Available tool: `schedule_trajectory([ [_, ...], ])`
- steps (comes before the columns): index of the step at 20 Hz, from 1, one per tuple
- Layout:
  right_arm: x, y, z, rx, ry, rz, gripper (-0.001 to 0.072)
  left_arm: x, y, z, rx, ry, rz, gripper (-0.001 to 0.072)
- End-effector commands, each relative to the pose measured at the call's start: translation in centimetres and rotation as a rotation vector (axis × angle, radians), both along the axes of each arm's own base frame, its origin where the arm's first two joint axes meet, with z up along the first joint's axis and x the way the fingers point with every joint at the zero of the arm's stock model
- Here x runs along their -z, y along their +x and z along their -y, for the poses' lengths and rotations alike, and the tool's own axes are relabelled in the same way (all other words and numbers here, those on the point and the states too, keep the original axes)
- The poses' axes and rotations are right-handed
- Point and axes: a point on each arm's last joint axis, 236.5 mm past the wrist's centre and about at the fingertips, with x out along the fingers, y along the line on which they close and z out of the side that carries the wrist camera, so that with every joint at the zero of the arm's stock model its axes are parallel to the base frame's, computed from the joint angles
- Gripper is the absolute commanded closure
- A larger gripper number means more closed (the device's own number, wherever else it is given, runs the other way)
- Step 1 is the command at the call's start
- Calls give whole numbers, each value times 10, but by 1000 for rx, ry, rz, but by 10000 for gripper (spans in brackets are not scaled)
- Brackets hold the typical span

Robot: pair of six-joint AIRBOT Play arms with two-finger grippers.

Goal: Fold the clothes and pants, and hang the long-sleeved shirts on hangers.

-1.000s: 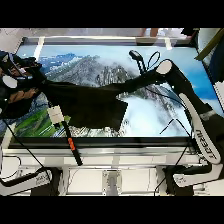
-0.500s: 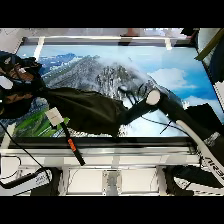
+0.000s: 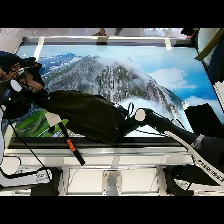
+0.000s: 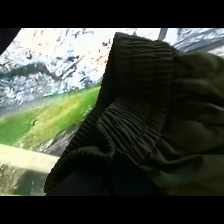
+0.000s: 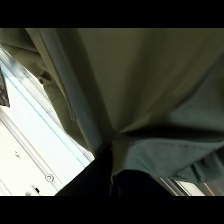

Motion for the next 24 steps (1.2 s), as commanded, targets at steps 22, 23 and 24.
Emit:
schedule_trajectory([
  [22,-15,38,183,891,132,-232,668,-241,-28,35,-15,-5,615,35],
  [23,0,29,185,861,95,-253,539,-241,-28,35,-15,-5,615,34],
  [24,9,25,190,855,56,-265,448,-241,-28,35,-14,-5,615,35],
])
